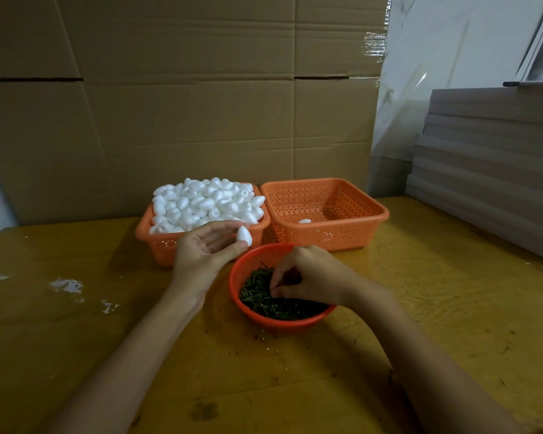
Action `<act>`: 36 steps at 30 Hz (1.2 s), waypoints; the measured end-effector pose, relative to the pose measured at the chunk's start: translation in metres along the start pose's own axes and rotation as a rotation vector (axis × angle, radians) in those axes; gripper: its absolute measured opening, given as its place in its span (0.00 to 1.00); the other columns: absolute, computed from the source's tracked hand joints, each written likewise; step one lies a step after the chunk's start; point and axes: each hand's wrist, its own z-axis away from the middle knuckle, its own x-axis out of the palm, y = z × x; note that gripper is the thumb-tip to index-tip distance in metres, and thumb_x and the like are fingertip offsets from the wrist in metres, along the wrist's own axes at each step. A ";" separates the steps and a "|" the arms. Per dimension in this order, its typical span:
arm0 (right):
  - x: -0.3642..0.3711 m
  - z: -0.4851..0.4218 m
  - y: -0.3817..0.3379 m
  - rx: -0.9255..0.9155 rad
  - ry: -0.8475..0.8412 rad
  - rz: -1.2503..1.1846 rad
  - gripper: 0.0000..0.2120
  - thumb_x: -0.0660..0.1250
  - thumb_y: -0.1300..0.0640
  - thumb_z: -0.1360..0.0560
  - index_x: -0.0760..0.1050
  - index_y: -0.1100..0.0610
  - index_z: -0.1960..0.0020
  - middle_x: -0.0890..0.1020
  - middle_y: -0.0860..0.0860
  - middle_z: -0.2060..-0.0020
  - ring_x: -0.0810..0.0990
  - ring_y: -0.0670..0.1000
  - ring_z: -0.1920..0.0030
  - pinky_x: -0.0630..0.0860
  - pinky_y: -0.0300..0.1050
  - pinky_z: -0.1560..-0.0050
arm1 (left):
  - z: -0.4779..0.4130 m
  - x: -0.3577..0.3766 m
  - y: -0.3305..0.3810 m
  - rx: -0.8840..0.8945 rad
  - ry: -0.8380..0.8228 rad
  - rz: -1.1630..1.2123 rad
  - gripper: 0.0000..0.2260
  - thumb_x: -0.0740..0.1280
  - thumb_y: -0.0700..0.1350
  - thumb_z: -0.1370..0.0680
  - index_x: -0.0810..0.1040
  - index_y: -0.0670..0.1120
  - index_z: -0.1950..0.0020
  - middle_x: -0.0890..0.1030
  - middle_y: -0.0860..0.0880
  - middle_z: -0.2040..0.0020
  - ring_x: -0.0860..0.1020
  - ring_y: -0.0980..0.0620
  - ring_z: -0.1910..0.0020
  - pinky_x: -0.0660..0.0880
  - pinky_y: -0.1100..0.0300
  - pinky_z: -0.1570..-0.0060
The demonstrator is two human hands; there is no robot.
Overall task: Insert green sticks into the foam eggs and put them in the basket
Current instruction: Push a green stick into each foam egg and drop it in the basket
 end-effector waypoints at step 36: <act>-0.004 0.005 -0.007 -0.006 0.252 -0.069 0.07 0.75 0.57 0.22 0.84 0.48 0.46 0.85 0.43 0.52 0.82 0.39 0.56 0.80 0.50 0.49 | 0.007 0.011 0.008 -0.047 -0.093 0.130 0.15 0.79 0.37 0.29 0.86 0.45 0.43 0.88 0.39 0.43 0.87 0.39 0.42 0.84 0.56 0.45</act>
